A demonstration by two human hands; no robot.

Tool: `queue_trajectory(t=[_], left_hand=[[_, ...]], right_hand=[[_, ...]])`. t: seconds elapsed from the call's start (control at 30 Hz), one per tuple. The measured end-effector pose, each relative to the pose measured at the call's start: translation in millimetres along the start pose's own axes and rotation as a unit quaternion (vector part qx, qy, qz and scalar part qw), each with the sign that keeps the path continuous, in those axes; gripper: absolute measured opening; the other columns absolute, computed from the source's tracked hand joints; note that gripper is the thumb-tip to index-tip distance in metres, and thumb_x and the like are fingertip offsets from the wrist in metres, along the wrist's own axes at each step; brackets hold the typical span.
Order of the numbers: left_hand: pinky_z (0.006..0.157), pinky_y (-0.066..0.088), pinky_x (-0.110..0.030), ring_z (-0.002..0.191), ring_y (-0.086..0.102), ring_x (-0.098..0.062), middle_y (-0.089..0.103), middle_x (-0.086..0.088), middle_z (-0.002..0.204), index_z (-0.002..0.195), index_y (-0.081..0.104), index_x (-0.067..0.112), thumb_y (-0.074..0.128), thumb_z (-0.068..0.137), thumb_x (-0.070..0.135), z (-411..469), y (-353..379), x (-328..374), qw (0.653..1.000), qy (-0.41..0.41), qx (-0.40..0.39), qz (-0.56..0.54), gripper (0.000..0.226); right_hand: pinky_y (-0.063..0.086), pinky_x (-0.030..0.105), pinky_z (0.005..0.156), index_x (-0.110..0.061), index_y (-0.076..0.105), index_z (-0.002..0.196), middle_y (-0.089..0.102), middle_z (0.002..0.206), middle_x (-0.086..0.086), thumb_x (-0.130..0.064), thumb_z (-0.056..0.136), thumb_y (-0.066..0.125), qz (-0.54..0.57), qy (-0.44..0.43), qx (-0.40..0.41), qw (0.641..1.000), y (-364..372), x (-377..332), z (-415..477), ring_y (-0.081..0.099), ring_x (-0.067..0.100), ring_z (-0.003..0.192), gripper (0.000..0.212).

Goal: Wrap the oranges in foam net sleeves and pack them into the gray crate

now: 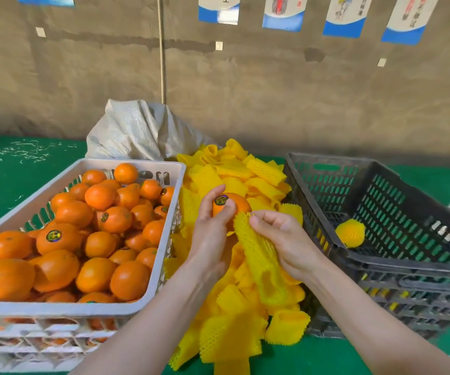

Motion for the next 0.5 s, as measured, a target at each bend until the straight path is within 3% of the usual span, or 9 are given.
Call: queue_trajectory(t=[0.07, 0.13, 0.2, 0.23, 0.3, 0.37, 0.4, 0.43, 0.5], left_hand=[[0.06, 0.049, -0.009, 0.071, 0.061, 0.014, 0.062, 0.014, 0.096, 0.12, 0.057, 0.028, 0.058, 0.093, 0.02, -6, -1, 2, 0.994, 0.065, 0.032, 0.077, 0.028], [0.059, 0.044, -0.003, 0.07, 0.055, 0.021, 0.055, 0.016, 0.1, 0.121, 0.055, 0.024, 0.059, 0.092, 0.021, -12, 3, 3, 0.989, 0.11, 0.05, 0.088, 0.029], [0.059, 0.043, -0.003, 0.069, 0.054, 0.021, 0.054, 0.015, 0.099, 0.119, 0.054, 0.023, 0.057, 0.094, 0.021, -14, 5, 1, 0.987, 0.126, 0.059, 0.079, 0.026], [0.06, 0.042, -0.002, 0.071, 0.053, 0.022, 0.054, 0.015, 0.1, 0.117, 0.054, 0.026, 0.055, 0.095, 0.024, -14, 6, 1, 0.988, 0.119, 0.06, 0.077, 0.022], [0.072, 0.046, -0.006, 0.087, 0.056, 0.017, 0.056, 0.01, 0.109, 0.113, 0.053, 0.034, 0.047, 0.098, 0.033, -14, 7, -2, 0.995, 0.075, 0.048, 0.039, 0.016], [0.095, 0.05, -0.032, 0.111, 0.06, -0.01, 0.059, -0.003, 0.123, 0.122, 0.053, 0.031, 0.043, 0.098, 0.039, -13, 11, -13, 0.998, -0.002, 0.002, -0.062, 0.027], [0.099, 0.048, -0.042, 0.114, 0.06, -0.021, 0.06, -0.007, 0.126, 0.126, 0.051, 0.03, 0.046, 0.096, 0.038, -14, 12, -16, 0.995, -0.021, -0.016, -0.099, 0.032], [0.098, 0.048, -0.043, 0.114, 0.06, -0.024, 0.061, -0.008, 0.126, 0.128, 0.05, 0.03, 0.051, 0.091, 0.034, -17, 13, -16, 0.993, -0.023, -0.035, -0.113, 0.037], [0.089, 0.051, -0.035, 0.111, 0.061, -0.022, 0.06, -0.005, 0.128, 0.128, 0.048, 0.036, 0.057, 0.083, 0.026, -20, 13, -17, 0.994, 0.006, -0.069, -0.084, 0.047]], right_hand=[[0.043, 0.024, 0.082, -0.012, 0.067, 0.086, 0.062, 0.086, 0.0, -0.011, 0.082, 0.066, -0.146, -0.068, 0.055, 0.985, -7, -4, -3, 0.058, 0.012, 0.086, 0.004], [0.036, 0.022, 0.088, -0.018, 0.069, 0.08, 0.052, 0.09, -0.002, -0.014, 0.082, 0.07, -0.365, -0.185, 0.143, 0.901, -8, -18, -13, 0.049, 0.013, 0.095, 0.005], [0.035, 0.027, 0.085, -0.014, 0.07, 0.084, 0.05, 0.089, -0.005, -0.023, 0.083, 0.067, -0.449, -0.286, 0.176, 0.828, 3, -28, -26, 0.047, 0.011, 0.093, 0.01], [0.035, 0.028, 0.082, -0.013, 0.068, 0.086, 0.052, 0.088, -0.009, -0.028, 0.085, 0.062, -0.456, -0.311, 0.167, 0.817, 7, -28, -30, 0.047, 0.004, 0.091, 0.016], [0.035, 0.024, 0.077, -0.019, 0.06, 0.088, 0.052, 0.084, -0.02, -0.033, 0.09, 0.051, -0.409, -0.304, 0.142, 0.849, 6, -25, -28, 0.047, -0.01, 0.085, 0.017], [0.037, 0.02, 0.067, -0.025, 0.051, 0.087, 0.051, 0.076, -0.017, -0.036, 0.095, 0.046, -0.322, -0.269, 0.117, 0.9, 1, -23, -23, 0.05, -0.006, 0.073, 0.014], [0.037, 0.018, 0.063, -0.026, 0.051, 0.086, 0.051, 0.075, -0.014, -0.038, 0.095, 0.045, -0.278, -0.252, 0.113, 0.92, -2, -22, -20, 0.049, -0.003, 0.067, 0.016], [0.039, 0.017, 0.061, -0.025, 0.051, 0.086, 0.051, 0.075, -0.01, -0.036, 0.096, 0.047, -0.243, -0.231, 0.119, 0.935, -6, -22, -18, 0.049, -0.002, 0.066, 0.016], [0.045, 0.017, 0.058, -0.019, 0.051, 0.085, 0.054, 0.076, -0.002, -0.02, 0.097, 0.046, -0.152, -0.197, 0.135, 0.959, -12, -22, -12, 0.054, -0.002, 0.062, 0.013]])
Point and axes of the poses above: each hand's wrist, its own z-axis towards the middle knuckle, its own y-axis out of the palm, x = y × z, the point moved 8 cm from there along z, towards the middle knuckle
